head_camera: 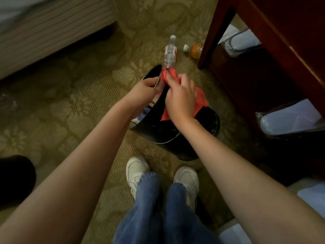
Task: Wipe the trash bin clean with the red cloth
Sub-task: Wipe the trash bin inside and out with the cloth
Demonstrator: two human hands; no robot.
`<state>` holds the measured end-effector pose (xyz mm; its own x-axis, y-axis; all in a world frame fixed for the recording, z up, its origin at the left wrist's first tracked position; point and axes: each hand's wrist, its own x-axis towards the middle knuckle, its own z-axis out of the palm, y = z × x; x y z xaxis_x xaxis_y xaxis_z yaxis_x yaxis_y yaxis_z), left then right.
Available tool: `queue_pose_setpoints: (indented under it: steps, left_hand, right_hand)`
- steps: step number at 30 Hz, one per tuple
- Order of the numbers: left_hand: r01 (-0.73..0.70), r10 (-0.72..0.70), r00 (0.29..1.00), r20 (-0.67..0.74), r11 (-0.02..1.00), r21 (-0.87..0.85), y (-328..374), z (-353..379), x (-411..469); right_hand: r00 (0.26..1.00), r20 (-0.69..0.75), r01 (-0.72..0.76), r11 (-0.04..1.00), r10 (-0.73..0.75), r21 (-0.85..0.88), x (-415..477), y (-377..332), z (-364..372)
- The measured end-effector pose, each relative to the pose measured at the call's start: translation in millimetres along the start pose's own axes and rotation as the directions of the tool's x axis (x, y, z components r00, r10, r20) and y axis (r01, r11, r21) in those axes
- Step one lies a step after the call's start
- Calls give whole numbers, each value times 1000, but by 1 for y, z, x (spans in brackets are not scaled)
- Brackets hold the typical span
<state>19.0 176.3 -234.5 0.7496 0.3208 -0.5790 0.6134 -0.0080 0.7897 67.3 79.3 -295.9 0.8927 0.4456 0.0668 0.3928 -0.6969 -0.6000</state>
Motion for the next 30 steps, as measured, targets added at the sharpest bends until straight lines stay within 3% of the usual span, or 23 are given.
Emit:
queue_pose_setpoints:
  steps: [7, 13, 20, 24, 30]
  left_hand:
    - [-32, 27, 991, -130, 999, -36, -10, -4, -3]
    - [1, 0, 991, -132, 1000, 7, -7, -4, 4]
    - [-16, 19, 989, -146, 1000, 17, -4, -1, 8]
    - [-17, 24, 989, -144, 999, 51, -7, 0, 7]
    - [-14, 19, 986, -166, 999, 31, -9, -1, 3]
  right_hand:
    - [958, 25, 288, 954, -287, -83, -62, 37, 8]
    - [999, -52, -19, 994, 13, -108, -61, 64, 3]
    - [983, -32, 181, 983, -181, -6, -44, 9, 9]
    - [960, -26, 279, 960, -280, -37, -54, 31, 9]
    - [973, -31, 225, 969, -230, -105, -78, 68, 6]
